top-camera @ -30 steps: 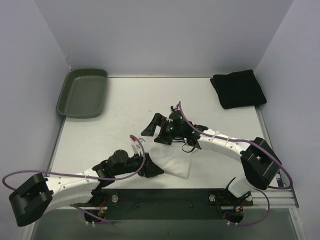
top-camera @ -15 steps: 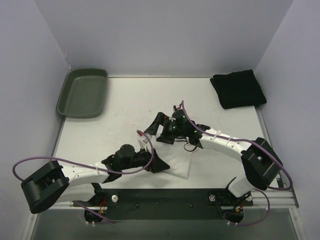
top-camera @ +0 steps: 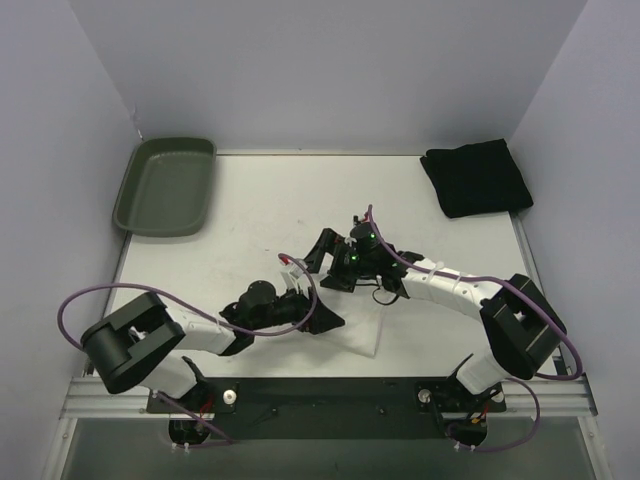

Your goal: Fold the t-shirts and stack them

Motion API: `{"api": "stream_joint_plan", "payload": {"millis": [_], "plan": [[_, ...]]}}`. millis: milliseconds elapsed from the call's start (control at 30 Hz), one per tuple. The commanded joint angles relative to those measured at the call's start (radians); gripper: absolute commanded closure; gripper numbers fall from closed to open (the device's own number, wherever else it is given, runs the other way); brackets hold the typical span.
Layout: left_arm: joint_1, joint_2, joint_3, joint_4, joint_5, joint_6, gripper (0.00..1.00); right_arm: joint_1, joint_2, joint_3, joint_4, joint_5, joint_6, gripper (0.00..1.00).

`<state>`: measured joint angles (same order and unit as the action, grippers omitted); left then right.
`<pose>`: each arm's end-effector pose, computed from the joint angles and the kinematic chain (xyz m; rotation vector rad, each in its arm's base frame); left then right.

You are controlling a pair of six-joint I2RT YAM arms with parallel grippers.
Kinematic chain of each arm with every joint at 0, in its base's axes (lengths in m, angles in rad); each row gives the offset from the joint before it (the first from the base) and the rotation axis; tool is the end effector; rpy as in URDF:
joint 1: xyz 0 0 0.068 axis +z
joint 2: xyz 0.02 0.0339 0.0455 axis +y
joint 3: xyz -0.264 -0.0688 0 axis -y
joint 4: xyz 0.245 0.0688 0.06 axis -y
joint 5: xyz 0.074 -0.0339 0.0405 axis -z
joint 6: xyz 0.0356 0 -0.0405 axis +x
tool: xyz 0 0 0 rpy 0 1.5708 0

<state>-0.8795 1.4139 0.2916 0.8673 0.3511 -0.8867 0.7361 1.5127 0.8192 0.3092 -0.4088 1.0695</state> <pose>0.1455 -0.1950 0.1524 0.2795 2.0949 -1.4860 0.2353 0.2323 0.2266 0.0635 2.2821 1.4872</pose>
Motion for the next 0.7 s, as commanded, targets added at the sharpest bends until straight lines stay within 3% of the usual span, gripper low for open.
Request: {"api": "stream_joint_plan", "payload": {"millis": [0, 367, 667], "plan": [[0.004, 0.109, -0.02, 0.215, 0.042, -0.034, 0.14, -0.007, -0.032, -0.012, 0.053, -0.03, -0.003, 0.03], [0.004, 0.402, -0.086, 0.614, 0.063, -0.153, 0.15, -0.01, 0.058, -0.06, 0.169, -0.061, 0.043, 0.04], [0.004, 0.526, -0.134, 0.783, 0.075, -0.204, 0.17, -0.081, 0.205, -0.054, 0.291, -0.119, 0.047, 0.04]]}}
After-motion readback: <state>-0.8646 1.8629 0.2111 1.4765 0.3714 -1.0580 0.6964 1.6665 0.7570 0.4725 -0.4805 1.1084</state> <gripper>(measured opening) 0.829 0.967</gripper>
